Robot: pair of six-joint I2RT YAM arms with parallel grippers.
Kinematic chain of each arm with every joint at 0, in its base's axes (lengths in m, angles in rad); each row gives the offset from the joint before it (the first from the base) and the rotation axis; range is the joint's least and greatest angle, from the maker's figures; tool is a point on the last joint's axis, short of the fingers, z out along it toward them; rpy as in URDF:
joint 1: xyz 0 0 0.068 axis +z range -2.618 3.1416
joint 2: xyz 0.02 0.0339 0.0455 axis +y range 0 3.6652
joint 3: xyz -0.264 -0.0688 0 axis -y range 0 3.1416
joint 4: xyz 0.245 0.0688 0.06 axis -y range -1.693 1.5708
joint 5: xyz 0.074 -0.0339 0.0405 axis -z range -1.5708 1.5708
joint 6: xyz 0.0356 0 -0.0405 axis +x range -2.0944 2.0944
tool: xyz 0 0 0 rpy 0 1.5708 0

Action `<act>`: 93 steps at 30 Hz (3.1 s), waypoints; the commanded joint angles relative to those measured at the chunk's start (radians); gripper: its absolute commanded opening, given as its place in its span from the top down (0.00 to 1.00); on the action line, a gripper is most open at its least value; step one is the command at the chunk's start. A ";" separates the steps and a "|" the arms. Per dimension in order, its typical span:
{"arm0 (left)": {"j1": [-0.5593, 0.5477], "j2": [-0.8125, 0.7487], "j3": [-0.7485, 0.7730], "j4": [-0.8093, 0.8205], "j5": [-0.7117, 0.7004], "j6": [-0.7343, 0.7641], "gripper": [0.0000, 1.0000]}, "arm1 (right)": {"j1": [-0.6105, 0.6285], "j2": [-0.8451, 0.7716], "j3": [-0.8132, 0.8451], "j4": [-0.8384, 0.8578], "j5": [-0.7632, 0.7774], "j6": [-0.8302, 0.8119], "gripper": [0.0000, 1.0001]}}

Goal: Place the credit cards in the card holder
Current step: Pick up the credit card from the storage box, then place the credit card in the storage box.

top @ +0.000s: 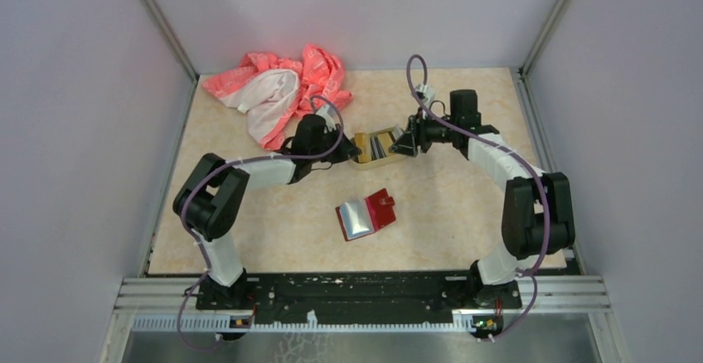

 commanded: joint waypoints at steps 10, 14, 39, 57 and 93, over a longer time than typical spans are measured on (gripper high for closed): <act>0.055 -0.027 -0.137 0.379 0.177 0.145 1.00 | 0.032 0.197 0.097 0.235 -0.019 0.029 0.27; 0.066 -0.016 -0.171 0.504 0.224 0.134 1.00 | 0.042 0.248 0.094 0.382 -0.024 0.164 0.23; 0.106 0.129 -0.143 0.770 0.414 0.013 1.00 | 0.086 0.400 0.170 0.678 -0.087 0.462 0.55; 0.163 0.251 -0.070 0.862 0.465 -0.055 1.00 | 0.091 0.493 0.300 0.477 -0.077 0.339 0.45; 0.296 0.089 -0.212 1.088 0.605 0.196 0.03 | 0.058 0.394 0.372 0.205 -0.214 -0.176 1.00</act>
